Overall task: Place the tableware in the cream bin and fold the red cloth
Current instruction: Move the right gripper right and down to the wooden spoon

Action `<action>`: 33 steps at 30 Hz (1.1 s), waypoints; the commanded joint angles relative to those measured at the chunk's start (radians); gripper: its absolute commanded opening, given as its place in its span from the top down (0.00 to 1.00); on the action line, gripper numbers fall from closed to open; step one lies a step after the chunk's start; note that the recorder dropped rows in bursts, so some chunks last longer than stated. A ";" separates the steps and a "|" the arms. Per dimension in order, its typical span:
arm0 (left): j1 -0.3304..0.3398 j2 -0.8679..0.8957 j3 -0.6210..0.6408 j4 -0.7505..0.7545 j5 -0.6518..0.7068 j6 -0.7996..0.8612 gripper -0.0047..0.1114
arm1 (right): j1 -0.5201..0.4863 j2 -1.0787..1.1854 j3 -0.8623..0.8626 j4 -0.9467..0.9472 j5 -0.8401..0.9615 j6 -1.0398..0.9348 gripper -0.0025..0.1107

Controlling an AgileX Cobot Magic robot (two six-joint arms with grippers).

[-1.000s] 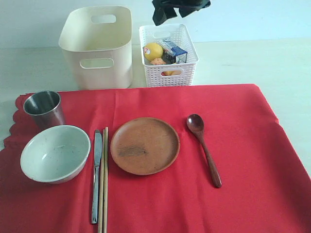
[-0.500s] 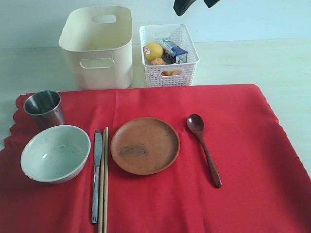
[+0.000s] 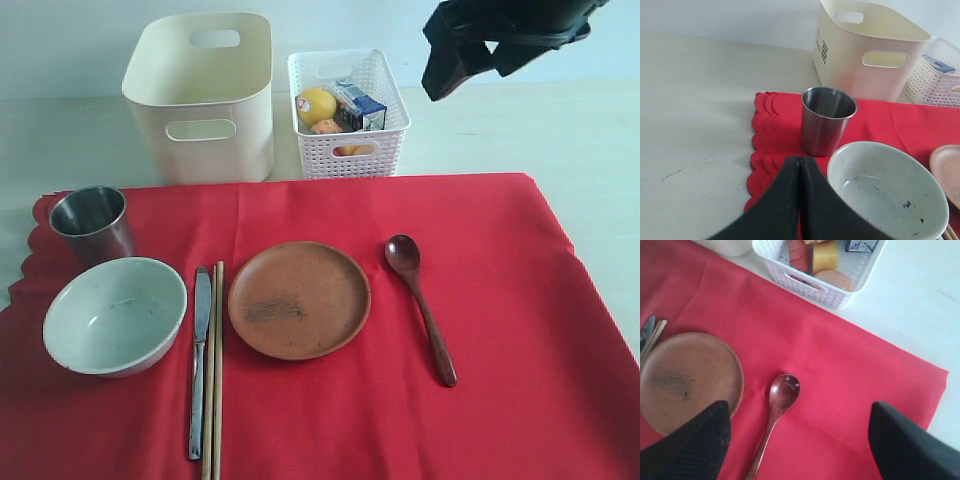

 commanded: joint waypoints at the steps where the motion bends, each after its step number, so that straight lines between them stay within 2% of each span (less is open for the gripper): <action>1: 0.001 -0.006 0.004 -0.007 -0.008 0.002 0.96 | -0.003 -0.117 0.162 -0.007 -0.095 0.013 0.34; 3: 0.001 -0.006 0.004 -0.007 -0.008 -0.001 0.96 | -0.003 -0.159 0.242 -0.005 -0.144 0.013 0.34; 11: 0.001 -0.006 0.004 -0.007 -0.008 0.001 0.96 | -0.003 -0.143 0.348 0.001 -0.180 0.013 0.34; 15: 0.001 -0.006 0.004 -0.007 -0.008 0.001 0.96 | 0.006 -0.089 0.357 -0.007 -0.168 0.013 0.34; 22: 0.001 -0.006 0.004 -0.007 -0.008 0.000 0.96 | 0.129 -0.018 0.357 -0.087 -0.192 0.037 0.34; 33: 0.001 -0.006 0.004 -0.007 -0.008 0.000 0.96 | 0.135 0.078 0.357 -0.090 -0.202 0.062 0.34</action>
